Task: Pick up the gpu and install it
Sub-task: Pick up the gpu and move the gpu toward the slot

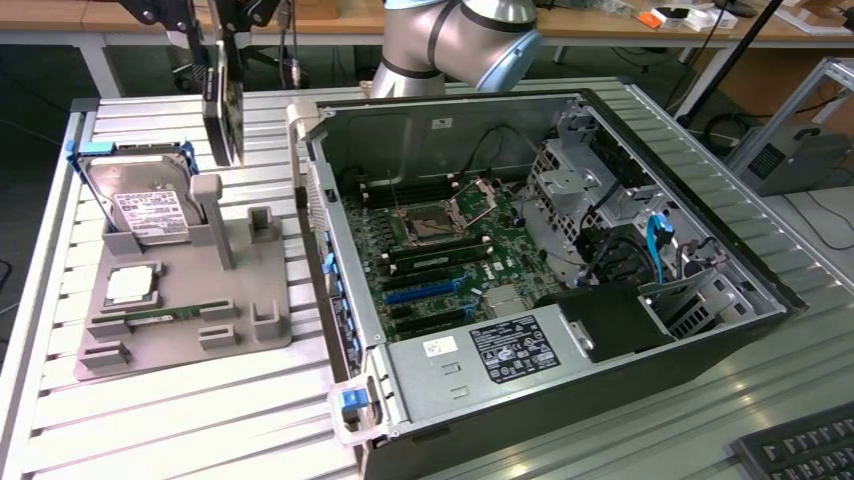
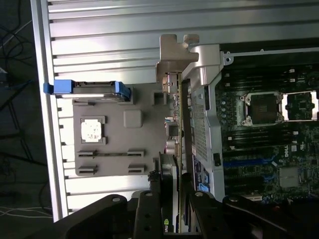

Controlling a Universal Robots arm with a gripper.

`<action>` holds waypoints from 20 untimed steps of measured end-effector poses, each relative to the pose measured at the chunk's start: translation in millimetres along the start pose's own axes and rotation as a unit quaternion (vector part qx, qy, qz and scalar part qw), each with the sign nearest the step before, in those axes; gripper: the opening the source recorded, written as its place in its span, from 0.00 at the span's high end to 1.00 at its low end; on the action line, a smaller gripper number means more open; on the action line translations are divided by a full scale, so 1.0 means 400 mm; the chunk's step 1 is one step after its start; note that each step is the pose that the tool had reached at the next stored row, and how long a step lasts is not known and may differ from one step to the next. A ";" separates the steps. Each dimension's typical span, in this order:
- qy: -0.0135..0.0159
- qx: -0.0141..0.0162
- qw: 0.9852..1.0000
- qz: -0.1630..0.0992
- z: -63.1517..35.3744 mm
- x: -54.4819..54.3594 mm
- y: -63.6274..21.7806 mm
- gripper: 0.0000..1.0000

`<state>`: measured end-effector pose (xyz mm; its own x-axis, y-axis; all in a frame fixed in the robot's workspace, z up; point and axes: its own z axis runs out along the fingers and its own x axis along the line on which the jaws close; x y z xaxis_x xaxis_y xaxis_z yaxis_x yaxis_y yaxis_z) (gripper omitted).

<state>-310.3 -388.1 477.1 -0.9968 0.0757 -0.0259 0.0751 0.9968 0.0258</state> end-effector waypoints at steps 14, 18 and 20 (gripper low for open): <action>0.000 0.000 1.000 0.000 -0.031 -0.001 0.001 0.73; 0.000 0.000 1.000 0.000 -0.041 -0.001 0.001 0.73; 0.000 0.000 1.000 0.000 -0.045 -0.001 0.001 0.73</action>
<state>-310.3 -388.1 495.1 -0.9968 0.0758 -0.0258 0.0751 0.9968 0.0257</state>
